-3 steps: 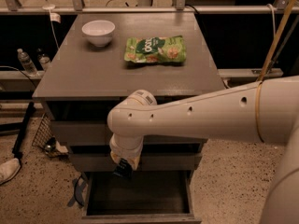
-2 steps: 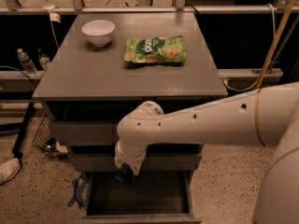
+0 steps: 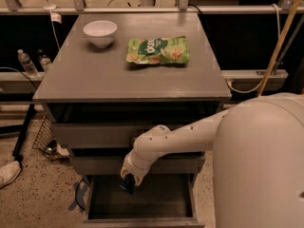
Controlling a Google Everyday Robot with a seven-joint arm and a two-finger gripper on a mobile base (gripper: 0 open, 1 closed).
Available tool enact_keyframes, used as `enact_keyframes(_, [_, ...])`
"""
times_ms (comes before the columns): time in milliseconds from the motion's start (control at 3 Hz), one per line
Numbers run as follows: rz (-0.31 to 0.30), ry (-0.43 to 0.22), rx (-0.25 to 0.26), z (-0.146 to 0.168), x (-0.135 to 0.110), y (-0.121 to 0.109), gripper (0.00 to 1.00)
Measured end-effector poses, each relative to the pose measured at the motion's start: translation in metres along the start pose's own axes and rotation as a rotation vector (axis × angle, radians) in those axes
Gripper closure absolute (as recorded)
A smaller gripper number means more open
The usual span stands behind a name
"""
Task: Place rxbar blueberry into bottom drawer
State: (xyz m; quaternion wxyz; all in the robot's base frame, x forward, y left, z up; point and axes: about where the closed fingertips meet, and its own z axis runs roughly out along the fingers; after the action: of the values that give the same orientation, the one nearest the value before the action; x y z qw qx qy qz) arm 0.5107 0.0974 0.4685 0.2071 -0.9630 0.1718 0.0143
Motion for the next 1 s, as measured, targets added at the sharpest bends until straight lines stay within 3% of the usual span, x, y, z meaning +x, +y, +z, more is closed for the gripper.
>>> enact_keyframes(333, [0.0, 0.0, 0.0, 0.0, 0.0, 0.0, 1.0])
enact_keyframes(1000, [-0.031, 0.054, 0.014, 0.01, 0.001, 0.022, 1.0])
